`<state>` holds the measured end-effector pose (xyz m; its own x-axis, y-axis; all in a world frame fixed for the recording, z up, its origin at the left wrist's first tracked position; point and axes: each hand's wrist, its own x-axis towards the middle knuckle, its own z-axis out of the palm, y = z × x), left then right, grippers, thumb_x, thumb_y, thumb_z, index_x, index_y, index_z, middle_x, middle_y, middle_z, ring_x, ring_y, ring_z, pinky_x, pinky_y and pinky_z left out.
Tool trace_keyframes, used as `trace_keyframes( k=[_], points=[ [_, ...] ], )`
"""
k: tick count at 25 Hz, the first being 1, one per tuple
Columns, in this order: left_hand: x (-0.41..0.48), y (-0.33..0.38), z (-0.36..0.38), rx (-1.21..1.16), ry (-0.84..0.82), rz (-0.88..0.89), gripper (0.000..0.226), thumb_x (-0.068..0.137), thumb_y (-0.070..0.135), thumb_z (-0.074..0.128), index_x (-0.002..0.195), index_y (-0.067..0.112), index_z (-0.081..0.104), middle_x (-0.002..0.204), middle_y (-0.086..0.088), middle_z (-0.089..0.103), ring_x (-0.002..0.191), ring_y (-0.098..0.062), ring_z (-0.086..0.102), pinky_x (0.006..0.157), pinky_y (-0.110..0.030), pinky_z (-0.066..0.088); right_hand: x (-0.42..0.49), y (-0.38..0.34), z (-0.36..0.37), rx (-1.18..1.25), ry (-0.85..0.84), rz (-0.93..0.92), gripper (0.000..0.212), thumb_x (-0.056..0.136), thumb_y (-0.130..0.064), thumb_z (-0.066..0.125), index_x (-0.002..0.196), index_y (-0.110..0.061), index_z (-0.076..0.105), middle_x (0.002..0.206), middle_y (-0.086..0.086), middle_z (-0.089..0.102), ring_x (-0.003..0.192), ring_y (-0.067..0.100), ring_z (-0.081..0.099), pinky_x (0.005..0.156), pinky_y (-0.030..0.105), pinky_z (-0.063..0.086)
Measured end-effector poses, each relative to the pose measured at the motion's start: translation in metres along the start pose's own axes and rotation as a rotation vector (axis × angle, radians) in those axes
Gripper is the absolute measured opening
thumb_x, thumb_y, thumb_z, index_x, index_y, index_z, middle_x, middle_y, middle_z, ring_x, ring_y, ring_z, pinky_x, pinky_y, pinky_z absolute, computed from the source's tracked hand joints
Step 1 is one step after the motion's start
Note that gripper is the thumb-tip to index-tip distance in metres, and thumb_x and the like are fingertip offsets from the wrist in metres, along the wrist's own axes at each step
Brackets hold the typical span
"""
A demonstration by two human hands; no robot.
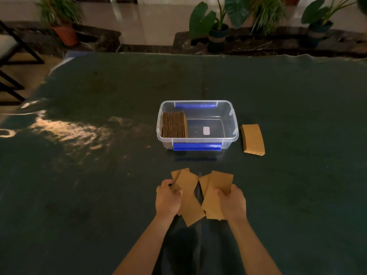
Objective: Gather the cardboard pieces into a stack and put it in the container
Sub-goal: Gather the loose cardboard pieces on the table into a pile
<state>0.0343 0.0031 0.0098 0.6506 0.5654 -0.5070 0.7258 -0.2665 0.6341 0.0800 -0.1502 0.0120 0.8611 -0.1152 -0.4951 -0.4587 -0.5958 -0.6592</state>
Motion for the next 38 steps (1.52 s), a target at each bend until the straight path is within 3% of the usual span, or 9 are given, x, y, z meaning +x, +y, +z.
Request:
trace_keyframes(
  k=[5, 10, 16, 19, 24, 27, 30, 34, 38],
  points=[
    [-0.008, 0.004, 0.002, -0.195, 0.000, 0.006, 0.037, 0.089, 0.015, 0.053, 0.124, 0.013, 0.043, 0.120, -0.007, 0.054, 0.100, -0.019, 0.052, 0.078, -0.028, 0.038, -0.003, -0.020, -0.006, 0.283, -0.181, 0.069, 0.026, 0.090, -0.023, 0.055, 0.108, -0.006, 0.046, 0.108, 0.011, 0.053, 0.098, 0.024, 0.053, 0.088, 0.043, 0.049],
    [-0.016, 0.026, 0.010, -0.298, -0.025, 0.068, 0.031, 0.093, 0.011, 0.043, 0.123, 0.015, 0.046, 0.118, -0.004, 0.054, 0.092, -0.009, 0.048, 0.080, -0.028, 0.039, -0.009, -0.036, 0.013, 0.170, -0.254, -0.004, 0.026, 0.093, -0.022, 0.050, 0.112, -0.008, 0.038, 0.108, 0.007, 0.047, 0.087, 0.015, 0.048, 0.077, 0.031, 0.040],
    [-0.036, 0.071, 0.035, -0.496, -0.228, 0.223, 0.033, 0.091, 0.014, 0.050, 0.102, 0.045, 0.046, 0.104, 0.015, 0.052, 0.093, -0.005, 0.054, 0.072, -0.017, 0.043, 0.007, -0.038, -0.022, 0.195, -0.084, -0.101, 0.038, 0.090, -0.016, 0.055, 0.125, -0.007, 0.044, 0.118, 0.009, 0.057, 0.100, 0.021, 0.055, 0.081, 0.031, 0.043],
    [-0.035, 0.105, 0.066, -0.528, -0.276, 0.327, 0.046, 0.087, 0.012, 0.056, 0.125, 0.032, 0.038, 0.110, 0.009, 0.055, 0.096, -0.001, 0.056, 0.085, -0.018, 0.045, 0.041, -0.039, -0.065, 0.273, 0.059, -0.054, 0.030, 0.087, -0.017, 0.059, 0.113, -0.002, 0.054, 0.109, 0.016, 0.062, 0.093, 0.025, 0.059, 0.081, 0.038, 0.049],
    [-0.018, 0.169, 0.136, -0.378, -0.214, 0.427, 0.018, 0.087, 0.011, 0.052, 0.103, 0.019, 0.056, 0.106, 0.000, 0.062, 0.094, -0.009, 0.058, 0.077, -0.008, 0.044, 0.116, -0.058, -0.132, 0.262, 0.195, -0.042, 0.032, 0.090, -0.017, 0.055, 0.119, -0.003, 0.050, 0.108, 0.014, 0.060, 0.090, 0.025, 0.054, 0.080, 0.037, 0.046],
    [0.013, 0.191, 0.168, -0.323, -0.152, 0.358, 0.023, 0.088, 0.019, 0.055, 0.110, 0.013, 0.055, 0.110, -0.006, 0.060, 0.099, -0.017, 0.059, 0.088, -0.025, 0.050, 0.164, -0.072, -0.141, 0.135, 0.102, -0.013, 0.035, 0.088, -0.018, 0.057, 0.119, -0.003, 0.052, 0.103, 0.011, 0.059, 0.095, 0.028, 0.057, 0.087, 0.039, 0.049],
    [0.034, 0.194, 0.185, -0.086, -0.059, 0.320, 0.027, 0.089, 0.027, 0.053, 0.112, 0.012, 0.052, 0.118, -0.009, 0.055, 0.103, -0.017, 0.049, 0.088, -0.023, 0.040, 0.196, -0.075, -0.134, -0.025, 0.005, -0.005, 0.038, 0.085, -0.022, 0.061, 0.116, 0.000, 0.056, 0.113, 0.016, 0.063, 0.104, 0.033, 0.060, 0.094, 0.045, 0.050],
    [0.036, 0.190, 0.192, 0.153, 0.071, 0.280, 0.047, 0.086, 0.043, 0.052, 0.121, 0.013, 0.043, 0.133, -0.012, 0.041, 0.124, -0.028, 0.036, 0.101, -0.035, 0.039, 0.216, -0.067, -0.124, -0.097, -0.014, -0.014, 0.039, 0.086, -0.022, 0.062, 0.117, 0.000, 0.052, 0.113, 0.017, 0.062, 0.099, 0.031, 0.061, 0.087, 0.038, 0.053],
    [0.035, 0.193, 0.196, 0.195, 0.054, 0.235, 0.058, 0.086, 0.045, 0.053, 0.129, 0.010, 0.035, 0.134, -0.011, 0.039, 0.123, -0.025, 0.036, 0.102, -0.034, 0.037, 0.232, -0.065, -0.129, -0.236, -0.034, -0.122, 0.079, 0.075, -0.028, 0.073, 0.140, -0.016, 0.030, 0.141, 0.010, 0.041, 0.129, 0.033, 0.038, 0.104, 0.051, 0.039]
  ],
)
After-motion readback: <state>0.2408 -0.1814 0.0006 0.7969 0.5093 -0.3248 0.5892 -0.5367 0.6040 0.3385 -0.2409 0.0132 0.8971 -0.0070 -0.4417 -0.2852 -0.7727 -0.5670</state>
